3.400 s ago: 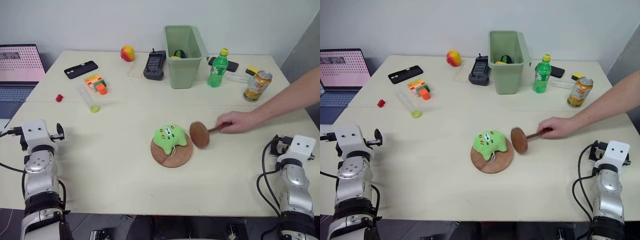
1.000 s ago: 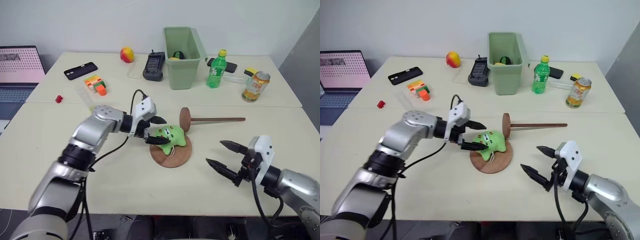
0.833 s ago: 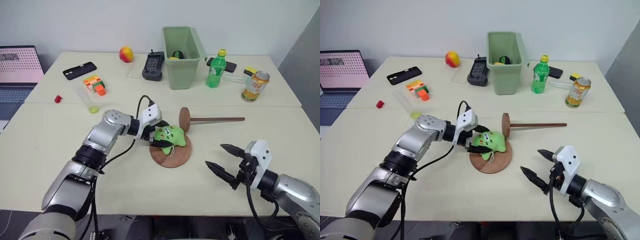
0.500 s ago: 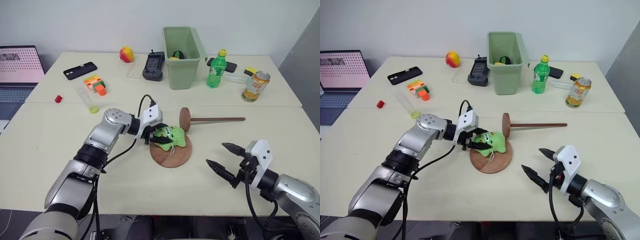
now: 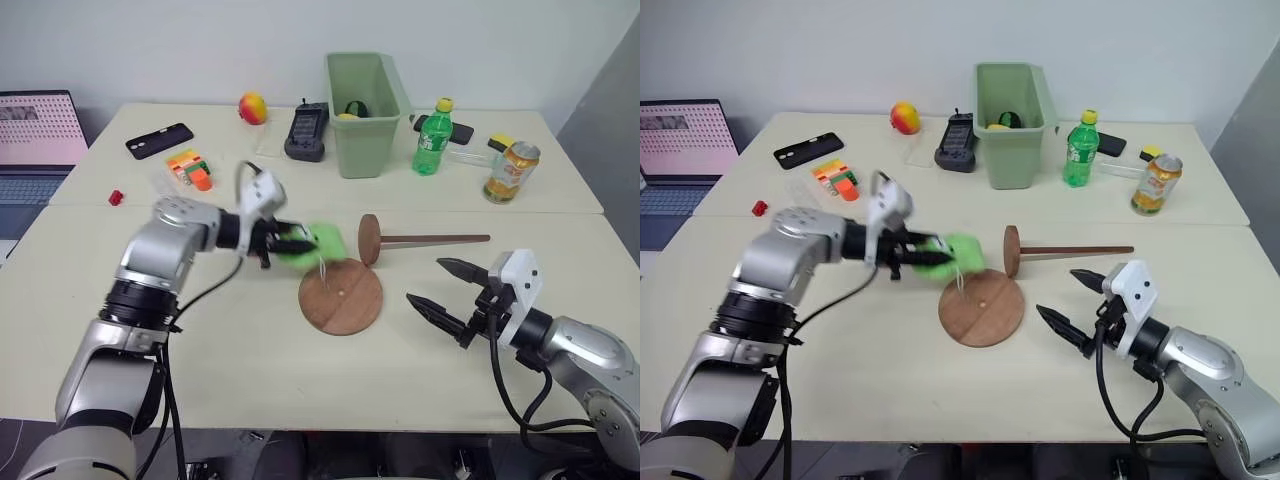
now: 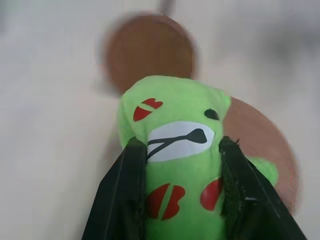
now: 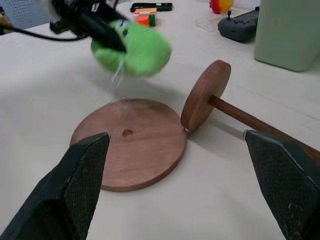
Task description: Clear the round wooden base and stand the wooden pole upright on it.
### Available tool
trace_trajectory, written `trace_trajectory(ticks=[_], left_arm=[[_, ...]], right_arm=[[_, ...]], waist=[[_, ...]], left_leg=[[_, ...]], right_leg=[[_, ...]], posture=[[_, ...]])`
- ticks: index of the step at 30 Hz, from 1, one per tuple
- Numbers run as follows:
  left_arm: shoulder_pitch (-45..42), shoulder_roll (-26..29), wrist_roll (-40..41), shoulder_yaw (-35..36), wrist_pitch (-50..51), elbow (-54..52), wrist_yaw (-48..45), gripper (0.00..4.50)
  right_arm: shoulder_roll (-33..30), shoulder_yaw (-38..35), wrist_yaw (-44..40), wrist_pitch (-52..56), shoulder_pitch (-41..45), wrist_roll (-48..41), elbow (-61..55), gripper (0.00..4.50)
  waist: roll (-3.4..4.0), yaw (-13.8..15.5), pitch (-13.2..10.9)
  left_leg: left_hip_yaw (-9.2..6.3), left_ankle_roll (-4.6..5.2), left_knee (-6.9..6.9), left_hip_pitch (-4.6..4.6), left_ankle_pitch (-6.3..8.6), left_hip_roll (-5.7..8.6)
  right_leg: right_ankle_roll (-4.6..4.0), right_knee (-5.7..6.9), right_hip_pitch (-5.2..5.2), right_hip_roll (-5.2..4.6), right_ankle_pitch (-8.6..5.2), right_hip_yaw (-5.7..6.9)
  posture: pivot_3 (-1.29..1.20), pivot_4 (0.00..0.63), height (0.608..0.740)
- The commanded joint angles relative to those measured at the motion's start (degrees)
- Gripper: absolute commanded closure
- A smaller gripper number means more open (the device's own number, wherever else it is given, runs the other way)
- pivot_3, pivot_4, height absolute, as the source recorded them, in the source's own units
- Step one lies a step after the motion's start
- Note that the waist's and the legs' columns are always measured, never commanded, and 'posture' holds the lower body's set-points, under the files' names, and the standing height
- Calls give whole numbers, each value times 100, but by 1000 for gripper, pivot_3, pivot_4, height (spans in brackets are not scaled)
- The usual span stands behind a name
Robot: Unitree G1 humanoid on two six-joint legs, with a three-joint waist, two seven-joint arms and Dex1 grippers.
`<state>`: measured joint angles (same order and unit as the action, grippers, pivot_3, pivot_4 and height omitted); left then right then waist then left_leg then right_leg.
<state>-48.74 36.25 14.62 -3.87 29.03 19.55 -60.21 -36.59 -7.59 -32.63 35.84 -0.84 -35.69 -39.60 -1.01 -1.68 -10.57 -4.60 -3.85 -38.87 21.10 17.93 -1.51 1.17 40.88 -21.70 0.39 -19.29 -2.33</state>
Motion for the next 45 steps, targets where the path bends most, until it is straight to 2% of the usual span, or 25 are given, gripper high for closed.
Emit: trace_trajectory(ticks=[1,6,10,11,12,14,15,16,17,20,24,27,29,31,33,35,40,45], left_arm=[[-542,-525,-577,746,-951,1659,2641,2847],[-977,-1229,-733,1164,-1873,3396,4264,2847],[-1116,-1534,-625,1381,-2294,4212,4507,2847],[-1116,-1556,-625,1398,-2367,4308,4470,2498],[-1120,-1565,-625,1417,-2422,4382,4434,2451],[-1136,-1546,-653,1445,-2509,4467,4424,2003],[-1148,-1494,-651,1461,-2507,4450,4389,1929],[-1160,-1416,-633,1475,-2479,4359,4305,1577],[-1138,-1314,-609,1459,-2370,4076,4139,1546],[-1020,-1124,-557,1416,-2011,3317,3795,829],[-480,-731,-239,1362,-849,1338,3185,45],[44,-289,189,1239,60,-132,2404,12],[517,211,736,1079,658,-1259,1471,12],[807,542,1164,984,1092,-1956,876,12],[1012,813,1479,834,1351,-2470,369,12],[1225,1175,1667,548,1384,-2977,-332,12],[1434,1482,1562,92,794,-3495,-1164,12],[1444,1287,1397,-16,534,-3501,-993,12]], right_arm=[[43,67,-5,185,404,-438,-337,0],[75,126,124,464,892,-798,-444,0],[56,137,217,582,1059,-864,-437,0],[43,128,247,606,1067,-866,-449,0],[36,113,280,632,1072,-873,-466,0],[29,83,341,674,1069,-904,-498,0],[33,82,377,693,1070,-912,-513,0],[39,80,415,711,1062,-925,-532,0],[52,74,454,731,1055,-941,-545,0],[62,82,507,736,1042,-953,-537,0],[-65,-29,383,686,964,-916,-425,0],[-337,-175,172,641,929,-807,-277,0],[-804,-167,-104,464,988,-346,54,0],[-1124,-74,-321,294,1084,-10,352,0],[-1461,215,-553,-18,1246,516,769,0],[-1765,824,-846,-480,1715,1325,1458,0],[-1961,2249,-1733,-1695,2896,2966,2925,0],[-1401,3081,-1747,-2549,3758,4161,4348,0]], waist=[[-2,22,0],[-6,26,-1],[-11,26,1],[-13,22,1],[-13,22,1],[-13,21,1],[-13,15,1],[-13,11,1],[-13,6,1],[-13,-3,1],[-13,-18,1],[-12,-24,1],[-11,-23,1],[-11,-20,1],[-11,6,1],[-11,3,1],[-9,-28,0],[-8,-43,-1]], left_leg=[[-4,0,-1,-8,0,-1],[-2,0,-3,9,0,4],[4,-22,-24,84,-13,8],[8,-23,-23,84,-13,10],[7,-24,-22,85,-14,11],[7,-24,-19,81,-14,19],[7,-24,-19,80,-14,19],[7,-23,-19,78,-14,22],[7,-23,-19,76,-14,22],[5,-25,-19,79,-15,26],[4,-26,-17,78,-16,2],[1,-27,-16,76,-16,-6],[0,-27,-15,71,-16,-6],[1,-27,-16,68,-16,-5],[8,-27,-16,65,-16,-3],[7,-24,-17,66,-16,0],[25,-9,-15,57,-8,2],[23,-9,-12,62,-9,-3]], right_leg=[[0,0,10,-5,0,3],[2,-10,0,-27,0,7],[3,-1,-61,-47,1,18],[3,-2,-61,-52,1,17],[3,-2,-61,-55,1,18],[3,0,-61,-55,1,18],[3,1,-61,-55,1,18],[3,4,-60,-55,1,18],[3,6,-60,-54,1,18],[3,6,-62,-52,1,20],[3,4,-61,-52,1,17],[3,3,-61,-54,1,12],[2,4,-60,-53,1,5],[2,4,-60,-53,1,2],[2,4,-56,-51,1,7],[2,7,-53,-45,1,14],[2,6,-53,-34,1,-1],[1,2,-61,-34,2,1]], posture=[[0,150,740],[0,150,740],[0,150,740],[0,150,740],[0,150,740],[0,150,740],[0,150,740],[0,150,740],[0,150,740],[0,150,740],[0,150,740],[0,150,740],[0,150,740],[0,150,740],[0,150,740],[0,150,740],[0,150,740],[0,150,740]])
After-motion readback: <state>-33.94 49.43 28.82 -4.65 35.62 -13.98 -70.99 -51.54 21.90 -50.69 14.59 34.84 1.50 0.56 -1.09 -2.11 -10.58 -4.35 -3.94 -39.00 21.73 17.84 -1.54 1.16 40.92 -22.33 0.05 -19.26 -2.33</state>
